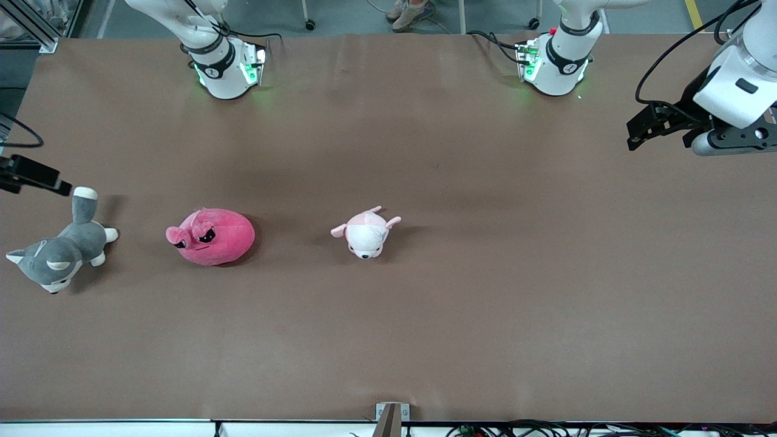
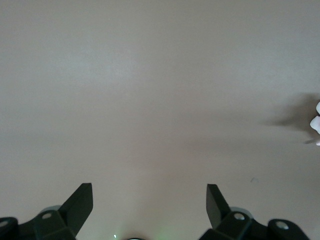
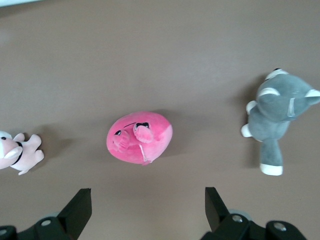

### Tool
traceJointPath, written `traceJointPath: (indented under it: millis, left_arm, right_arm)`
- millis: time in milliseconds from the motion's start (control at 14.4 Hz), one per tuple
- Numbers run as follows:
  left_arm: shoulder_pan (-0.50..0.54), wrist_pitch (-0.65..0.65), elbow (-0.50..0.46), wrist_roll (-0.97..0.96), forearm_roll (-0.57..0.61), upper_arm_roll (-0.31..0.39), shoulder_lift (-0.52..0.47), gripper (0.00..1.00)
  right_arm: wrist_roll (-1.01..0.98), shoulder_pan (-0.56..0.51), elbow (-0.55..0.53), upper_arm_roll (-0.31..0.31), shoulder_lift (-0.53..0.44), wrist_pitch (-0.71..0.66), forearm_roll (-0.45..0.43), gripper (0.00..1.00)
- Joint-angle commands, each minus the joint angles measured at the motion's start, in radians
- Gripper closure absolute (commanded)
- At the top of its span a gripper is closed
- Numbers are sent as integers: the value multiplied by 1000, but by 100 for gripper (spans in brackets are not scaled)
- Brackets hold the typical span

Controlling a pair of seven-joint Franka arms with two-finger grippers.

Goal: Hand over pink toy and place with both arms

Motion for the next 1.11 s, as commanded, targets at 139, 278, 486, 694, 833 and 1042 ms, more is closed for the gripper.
traceJointPath:
  millis: [139, 278, 486, 694, 833, 1042]
  left_arm:
    - [11, -32, -7, 19, -16, -18, -32, 0]
    - [11, -38, -7, 25, -17, -18, -40, 0]
    - [11, -52, -6, 31, -17, -18, -49, 0]
    - [9, -78, -2, 45, -20, -19, -54, 0]
    - [9, -78, -2, 68, -22, -19, -60, 0]
    - [18, -78, -1, 154, -22, -13, -57, 0]
  right_arm:
    - [17, 29, -89, 11, -95, 51, -114, 0]
    - [15, 32, -178, 11, -144, 85, -112, 0]
    - [17, 29, -275, 9, -202, 96, -108, 0]
    - [17, 27, -364, 7, -261, 120, -103, 0]
    - [14, 26, -401, 4, -279, 140, -103, 0]
    - [6, 26, -401, 3, -279, 153, -103, 0]
